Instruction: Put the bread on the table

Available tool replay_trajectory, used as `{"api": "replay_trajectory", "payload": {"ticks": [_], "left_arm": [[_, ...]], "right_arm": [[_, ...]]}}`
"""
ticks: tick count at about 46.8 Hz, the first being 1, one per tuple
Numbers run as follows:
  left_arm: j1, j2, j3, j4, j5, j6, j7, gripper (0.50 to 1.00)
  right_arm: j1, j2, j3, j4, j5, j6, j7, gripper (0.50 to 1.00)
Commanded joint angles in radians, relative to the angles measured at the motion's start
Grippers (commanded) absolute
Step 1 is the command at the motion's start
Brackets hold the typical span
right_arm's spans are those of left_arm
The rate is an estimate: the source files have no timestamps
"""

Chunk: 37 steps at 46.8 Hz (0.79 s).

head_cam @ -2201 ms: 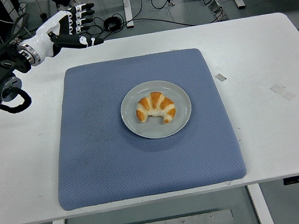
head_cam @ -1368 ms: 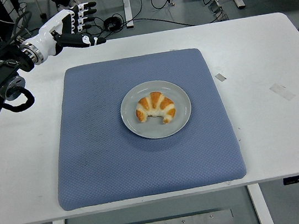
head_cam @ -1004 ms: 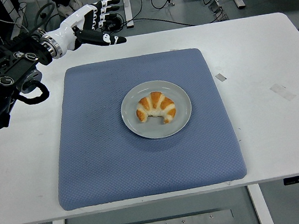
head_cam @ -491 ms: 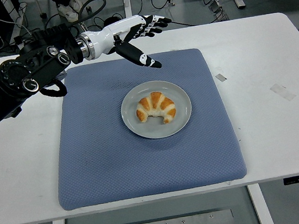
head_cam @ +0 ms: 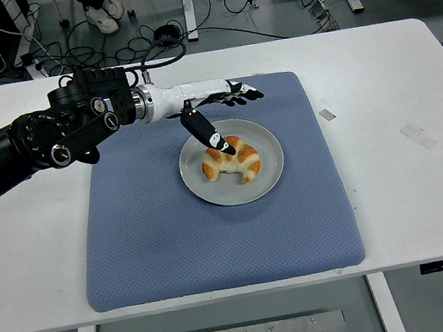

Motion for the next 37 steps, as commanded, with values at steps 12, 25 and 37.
{"api": "replay_trajectory", "payload": {"ticks": [12, 25, 37], "left_arm": [[0.014, -0.004, 0.012, -0.001, 0.002, 0.000, 0.000, 0.921], [0.015, -0.014, 0.014, -0.004, 0.000, 0.000, 0.000, 0.907], [0.032, -0.014, 0.018, -0.004, 0.002, 0.000, 0.000, 0.901]], "right_arm": [[0.000, 0.000, 0.000, 0.000, 0.000, 0.000, 0.000, 1.000], [0.000, 0.000, 0.000, 0.000, 0.000, 0.000, 0.000, 1.000], [0.000, 0.000, 0.000, 0.000, 0.000, 0.000, 0.000, 1.000]]}}
